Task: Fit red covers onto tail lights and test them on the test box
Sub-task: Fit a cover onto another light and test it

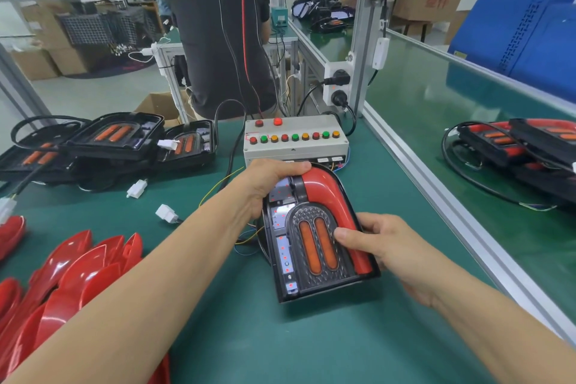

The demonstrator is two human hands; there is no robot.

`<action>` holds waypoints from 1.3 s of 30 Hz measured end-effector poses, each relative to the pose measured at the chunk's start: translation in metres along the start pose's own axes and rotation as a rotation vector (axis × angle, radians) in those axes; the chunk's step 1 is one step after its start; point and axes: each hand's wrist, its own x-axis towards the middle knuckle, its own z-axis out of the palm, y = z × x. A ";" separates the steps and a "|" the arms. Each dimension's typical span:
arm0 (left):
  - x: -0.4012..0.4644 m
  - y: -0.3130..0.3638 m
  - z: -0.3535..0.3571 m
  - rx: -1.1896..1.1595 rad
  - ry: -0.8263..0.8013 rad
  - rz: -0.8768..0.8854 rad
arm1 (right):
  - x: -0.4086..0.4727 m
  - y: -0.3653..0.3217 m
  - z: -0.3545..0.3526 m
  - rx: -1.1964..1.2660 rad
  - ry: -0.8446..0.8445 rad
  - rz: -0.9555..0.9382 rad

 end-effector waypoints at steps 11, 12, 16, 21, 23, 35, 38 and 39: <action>0.007 -0.004 -0.010 -0.077 0.012 0.012 | 0.008 -0.002 0.002 -0.044 -0.038 0.006; 0.006 -0.004 -0.013 -0.078 0.007 -0.009 | 0.008 -0.005 0.001 -0.068 -0.105 0.031; 0.004 -0.005 -0.017 -0.060 -0.003 0.010 | 0.008 -0.008 -0.005 -0.072 -0.170 0.109; 0.005 -0.001 -0.017 -0.023 -0.025 0.034 | 0.008 -0.005 -0.008 -0.044 -0.104 0.117; 0.003 0.000 -0.017 -0.009 -0.043 0.040 | 0.007 -0.003 -0.008 -0.035 -0.101 0.103; -0.002 0.004 -0.015 0.177 -0.037 0.224 | 0.006 0.009 0.001 -0.005 0.039 -0.068; -0.003 0.008 -0.017 0.333 -0.020 0.193 | 0.008 0.007 -0.005 0.007 0.028 -0.017; -0.004 0.012 -0.023 0.374 0.018 0.193 | 0.009 0.007 -0.008 0.008 0.023 0.005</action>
